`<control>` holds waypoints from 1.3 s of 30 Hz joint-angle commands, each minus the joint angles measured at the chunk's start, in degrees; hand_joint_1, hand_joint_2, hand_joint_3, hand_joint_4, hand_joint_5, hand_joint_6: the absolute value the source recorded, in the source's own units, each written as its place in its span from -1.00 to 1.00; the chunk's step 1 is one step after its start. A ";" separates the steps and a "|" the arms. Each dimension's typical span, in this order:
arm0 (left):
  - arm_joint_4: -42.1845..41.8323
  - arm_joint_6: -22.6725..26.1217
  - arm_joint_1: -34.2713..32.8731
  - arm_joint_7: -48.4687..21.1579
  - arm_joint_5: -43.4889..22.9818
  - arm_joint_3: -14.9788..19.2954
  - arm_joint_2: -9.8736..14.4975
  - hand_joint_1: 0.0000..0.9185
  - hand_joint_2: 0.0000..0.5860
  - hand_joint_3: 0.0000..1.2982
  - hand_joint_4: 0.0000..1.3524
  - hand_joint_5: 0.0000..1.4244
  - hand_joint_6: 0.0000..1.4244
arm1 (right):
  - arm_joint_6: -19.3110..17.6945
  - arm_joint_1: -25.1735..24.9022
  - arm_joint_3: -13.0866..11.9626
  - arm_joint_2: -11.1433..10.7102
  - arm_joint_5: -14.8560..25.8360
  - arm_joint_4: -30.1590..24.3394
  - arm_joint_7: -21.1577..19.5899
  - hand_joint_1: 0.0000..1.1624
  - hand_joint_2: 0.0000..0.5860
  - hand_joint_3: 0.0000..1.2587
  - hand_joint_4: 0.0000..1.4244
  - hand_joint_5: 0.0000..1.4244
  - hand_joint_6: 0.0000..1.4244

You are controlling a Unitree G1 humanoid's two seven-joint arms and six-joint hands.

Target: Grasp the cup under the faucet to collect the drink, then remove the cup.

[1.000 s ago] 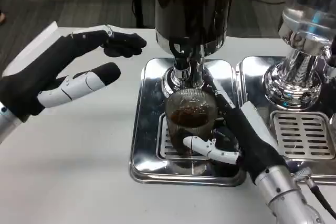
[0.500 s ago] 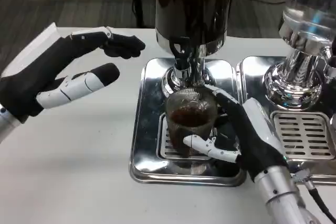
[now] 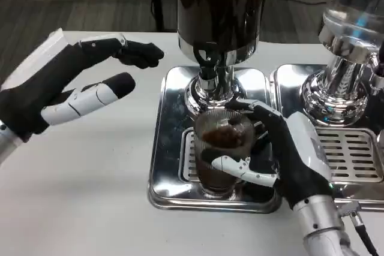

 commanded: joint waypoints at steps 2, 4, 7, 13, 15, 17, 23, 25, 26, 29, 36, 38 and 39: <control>0.79 -0.66 0.28 -0.70 0.36 -0.31 0.56 -1.00 -0.56 -0.39 -0.43 -0.50 -0.64 | -1.88 0.99 0.19 0.00 -0.83 -0.56 -2.36 0.17 -0.35 -0.16 -0.20 0.04 0.23; 0.90 -0.73 0.25 -0.68 0.35 -0.31 0.53 -1.00 -0.56 -0.39 -0.43 -0.50 -0.64 | -2.41 1.30 0.12 -0.02 -1.08 -0.66 -3.11 0.17 -0.35 -0.15 -0.20 0.05 0.24; 1.05 -0.81 0.16 -0.62 0.36 -0.36 0.45 -1.00 -0.56 -0.39 -0.43 -0.50 -0.64 | -2.78 1.73 0.13 -0.09 -1.79 -0.96 -4.30 0.18 -0.33 -0.15 -0.19 0.05 0.27; 1.63 -1.14 -0.03 -0.66 0.50 -0.71 0.26 -1.00 -0.56 -0.39 -0.43 -0.50 -0.64 | -4.41 2.56 -0.29 -0.23 -3.37 -1.65 -7.90 0.19 -0.31 -0.13 -0.17 0.10 0.33; 1.82 -1.25 -0.07 -0.71 0.52 -0.82 0.24 -1.00 -0.56 -0.39 -0.43 -0.50 -0.64 | -4.51 2.69 -0.35 -0.43 -4.21 -2.15 -8.91 0.19 -0.30 -0.13 -0.16 0.12 0.36; 1.94 -1.34 -0.05 -0.72 0.55 -0.91 0.20 -1.00 -0.56 -0.40 -0.43 -0.50 -0.64 | -4.37 2.71 -0.55 -0.85 -4.90 -2.82 -9.23 0.19 -0.30 -0.13 -0.15 0.12 0.36; 2.28 -1.64 0.10 -0.78 0.69 -1.30 0.04 -1.00 -0.57 -0.40 -0.43 -0.50 -0.64 | -4.44 3.48 -1.68 -1.79 -6.05 -5.13 -10.26 0.22 -0.31 -0.10 -0.13 0.16 0.41; 2.46 -1.77 0.11 -0.87 0.70 -1.57 -0.05 -1.00 -0.57 -0.40 -0.44 -0.50 -0.64 | -4.14 3.79 -2.03 -2.17 -6.72 -6.17 -10.67 0.22 -0.30 -0.09 -0.12 0.16 0.44; 2.59 -1.92 0.10 -0.92 0.76 -1.75 -0.11 -1.00 -0.57 -0.40 -0.44 -0.50 -0.64 | -4.24 3.85 -2.28 -2.31 -6.43 -6.45 -10.52 0.21 -0.29 -0.07 -0.12 0.17 0.44; 2.95 -2.21 0.01 -0.95 0.75 -2.23 -0.19 -1.00 -0.57 -0.40 -0.44 -0.50 -0.64 | -4.09 4.26 -3.08 -2.85 -6.32 -7.51 -10.41 0.21 -0.29 -0.07 -0.10 0.17 0.45; 4.05 -3.97 0.37 -1.43 1.21 -3.82 -0.68 -1.00 -0.57 -0.40 -0.44 -0.50 -0.64 | -4.46 4.84 -4.53 -3.13 -5.63 -9.02 -9.81 0.21 -0.29 -0.06 -0.10 0.18 0.47; 4.15 -4.42 0.69 -1.65 1.34 -4.26 -0.80 -1.00 -0.57 -0.40 -0.44 -0.50 -0.64 | -4.22 4.97 -4.81 -3.37 -5.73 -9.85 -9.60 0.21 -0.29 -0.05 -0.09 0.18 0.47; 4.21 -4.71 0.95 -1.78 1.39 -4.57 -0.87 -1.00 -0.57 -0.40 -0.44 -0.50 -0.64 | -4.07 5.02 -4.87 -3.45 -5.78 -10.14 -9.46 0.21 -0.29 -0.05 -0.09 0.18 0.47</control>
